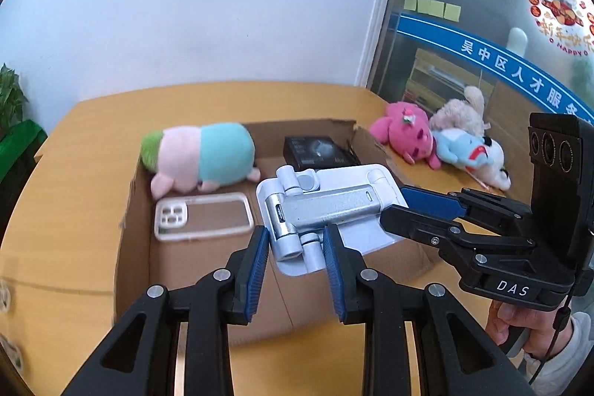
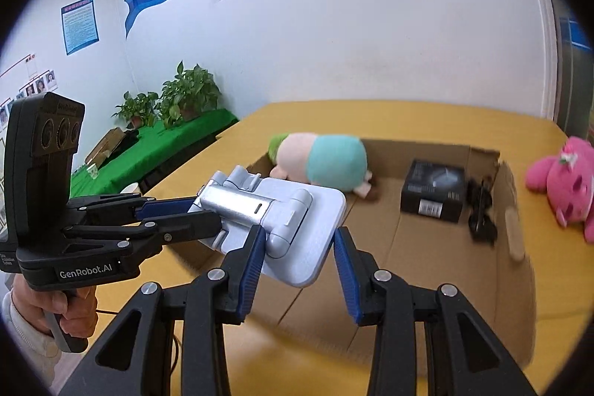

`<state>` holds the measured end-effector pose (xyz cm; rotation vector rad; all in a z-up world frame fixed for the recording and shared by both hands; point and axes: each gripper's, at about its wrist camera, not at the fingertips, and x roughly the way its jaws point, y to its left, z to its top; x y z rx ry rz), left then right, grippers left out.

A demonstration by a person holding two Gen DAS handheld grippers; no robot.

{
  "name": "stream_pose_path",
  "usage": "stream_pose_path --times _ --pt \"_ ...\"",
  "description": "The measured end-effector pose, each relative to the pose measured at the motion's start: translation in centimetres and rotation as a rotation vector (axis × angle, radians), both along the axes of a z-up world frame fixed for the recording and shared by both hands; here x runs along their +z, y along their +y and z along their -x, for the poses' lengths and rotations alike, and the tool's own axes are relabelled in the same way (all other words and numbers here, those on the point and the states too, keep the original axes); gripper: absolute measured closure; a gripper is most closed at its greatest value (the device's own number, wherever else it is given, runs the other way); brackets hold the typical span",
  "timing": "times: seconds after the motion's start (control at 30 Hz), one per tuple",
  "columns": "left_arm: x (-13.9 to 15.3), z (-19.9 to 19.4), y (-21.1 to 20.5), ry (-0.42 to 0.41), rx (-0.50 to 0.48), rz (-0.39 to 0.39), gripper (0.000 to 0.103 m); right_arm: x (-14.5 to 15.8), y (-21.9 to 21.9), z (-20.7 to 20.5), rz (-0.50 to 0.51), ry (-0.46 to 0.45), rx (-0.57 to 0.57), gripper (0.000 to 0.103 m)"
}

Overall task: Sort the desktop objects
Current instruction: 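Lift the phone stand with the left gripper and carry it into the box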

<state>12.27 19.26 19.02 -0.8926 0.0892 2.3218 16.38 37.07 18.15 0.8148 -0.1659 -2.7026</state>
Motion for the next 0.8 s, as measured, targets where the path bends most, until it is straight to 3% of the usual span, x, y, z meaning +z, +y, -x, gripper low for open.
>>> stream_pose_path --times 0.2,0.33,0.57,0.8 --pt "0.1 5.1 2.0 -0.021 0.005 0.000 0.076 0.4 2.1 5.4 0.029 -0.035 0.003 0.066" --pt "-1.4 9.3 4.7 -0.092 -0.015 0.014 0.076 -0.5 3.9 8.8 0.033 -0.097 -0.011 0.066" --pt "-6.1 14.8 9.3 -0.265 -0.050 0.056 0.076 -4.4 7.8 14.2 0.025 -0.269 -0.042 0.066" --pt "-11.0 17.6 12.3 -0.448 -0.057 0.143 0.076 -10.0 10.5 17.6 0.055 -0.489 -0.056 0.066"
